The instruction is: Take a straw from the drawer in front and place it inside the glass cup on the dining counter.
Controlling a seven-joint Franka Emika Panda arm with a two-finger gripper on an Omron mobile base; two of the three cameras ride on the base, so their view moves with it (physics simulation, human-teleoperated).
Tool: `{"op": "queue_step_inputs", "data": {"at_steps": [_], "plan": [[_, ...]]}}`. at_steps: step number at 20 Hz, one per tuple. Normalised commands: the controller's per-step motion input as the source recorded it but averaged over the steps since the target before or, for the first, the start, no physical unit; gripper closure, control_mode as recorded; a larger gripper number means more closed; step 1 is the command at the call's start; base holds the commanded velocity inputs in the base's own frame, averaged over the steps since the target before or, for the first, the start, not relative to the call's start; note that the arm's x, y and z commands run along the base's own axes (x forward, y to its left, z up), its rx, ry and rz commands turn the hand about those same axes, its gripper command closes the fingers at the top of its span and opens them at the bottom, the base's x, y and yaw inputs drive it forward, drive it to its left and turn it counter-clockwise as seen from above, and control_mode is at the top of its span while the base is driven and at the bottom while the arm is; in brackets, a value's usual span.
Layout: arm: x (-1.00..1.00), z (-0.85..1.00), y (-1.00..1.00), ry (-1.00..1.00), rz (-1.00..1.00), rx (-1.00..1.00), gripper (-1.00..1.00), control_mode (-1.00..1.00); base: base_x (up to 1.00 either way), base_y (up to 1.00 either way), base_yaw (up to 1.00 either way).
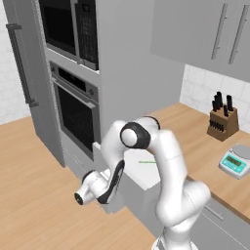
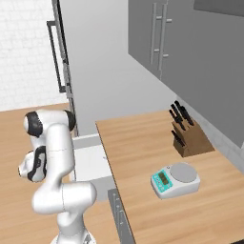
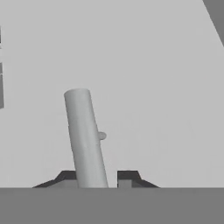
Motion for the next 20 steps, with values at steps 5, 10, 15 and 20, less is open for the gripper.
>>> {"op": "queue_step_inputs", "data": {"at_steps": [5, 10, 15, 20], "plan": [[-0.36, 0.09, 0.97, 0.03, 0.0, 0.15, -1.0, -1.0, 0.0, 0.0, 0.0], [-0.19, 0.44, 0.24, 0.15, 0.0, 0.37, -1.0, -1.0, 0.0, 0.0, 0.0], [-0.39, 0.95, 0.0, 0.23, 0.04, 0.65, -1.0, -1.0, 0.0, 0.0, 0.0], [-0.56, 1.0, -0.15, 0.18, 0.01, 0.7, -1.0, -1.0, 0.0, 0.0, 0.0]]}}
